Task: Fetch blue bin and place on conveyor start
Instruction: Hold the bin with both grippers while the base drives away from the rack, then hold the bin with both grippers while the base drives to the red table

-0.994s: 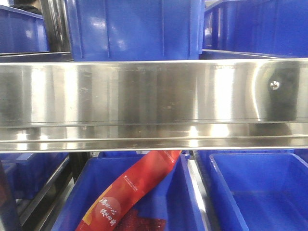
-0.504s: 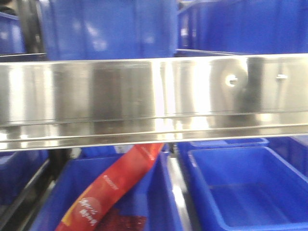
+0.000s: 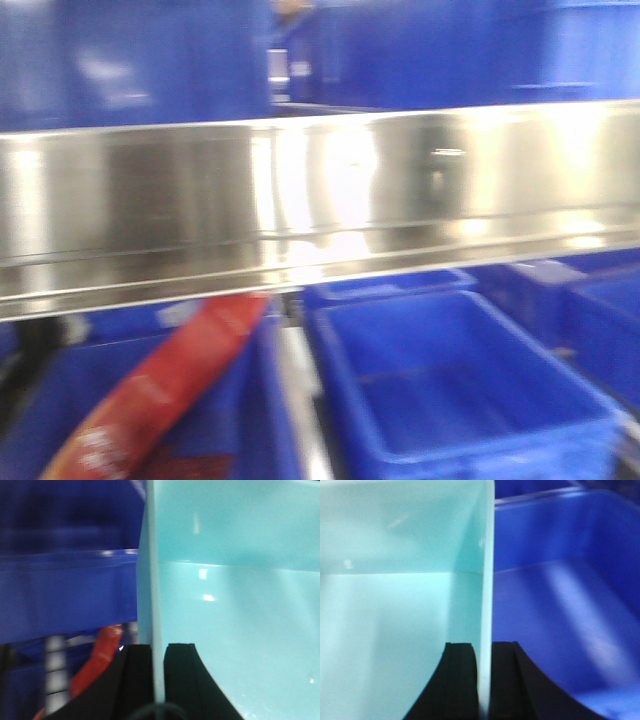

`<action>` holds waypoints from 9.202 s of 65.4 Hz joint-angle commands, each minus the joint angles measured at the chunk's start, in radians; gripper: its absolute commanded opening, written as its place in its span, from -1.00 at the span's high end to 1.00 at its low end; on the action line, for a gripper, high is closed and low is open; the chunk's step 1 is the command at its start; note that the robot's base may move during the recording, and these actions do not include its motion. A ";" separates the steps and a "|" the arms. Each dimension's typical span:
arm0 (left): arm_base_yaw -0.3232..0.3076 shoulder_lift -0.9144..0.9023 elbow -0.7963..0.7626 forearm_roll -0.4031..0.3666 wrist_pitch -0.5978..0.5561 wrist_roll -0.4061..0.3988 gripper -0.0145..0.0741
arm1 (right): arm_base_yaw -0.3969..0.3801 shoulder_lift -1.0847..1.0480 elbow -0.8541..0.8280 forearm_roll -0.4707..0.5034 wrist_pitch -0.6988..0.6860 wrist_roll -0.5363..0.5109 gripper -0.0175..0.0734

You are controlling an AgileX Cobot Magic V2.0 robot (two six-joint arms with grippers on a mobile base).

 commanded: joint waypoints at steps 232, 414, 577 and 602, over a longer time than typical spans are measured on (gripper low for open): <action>0.001 -0.013 -0.015 0.030 -0.035 0.009 0.92 | -0.009 -0.017 -0.009 -0.080 0.007 -0.007 0.98; 0.001 -0.013 -0.015 0.067 -0.111 0.009 0.92 | -0.009 -0.017 -0.009 -0.087 0.007 -0.007 0.98; 0.001 -0.013 -0.015 0.071 -0.111 0.009 0.92 | -0.009 -0.017 -0.009 -0.087 0.007 -0.007 0.98; 0.001 -0.013 -0.015 0.071 -0.111 0.009 0.92 | -0.009 -0.017 -0.009 -0.087 0.007 -0.007 0.98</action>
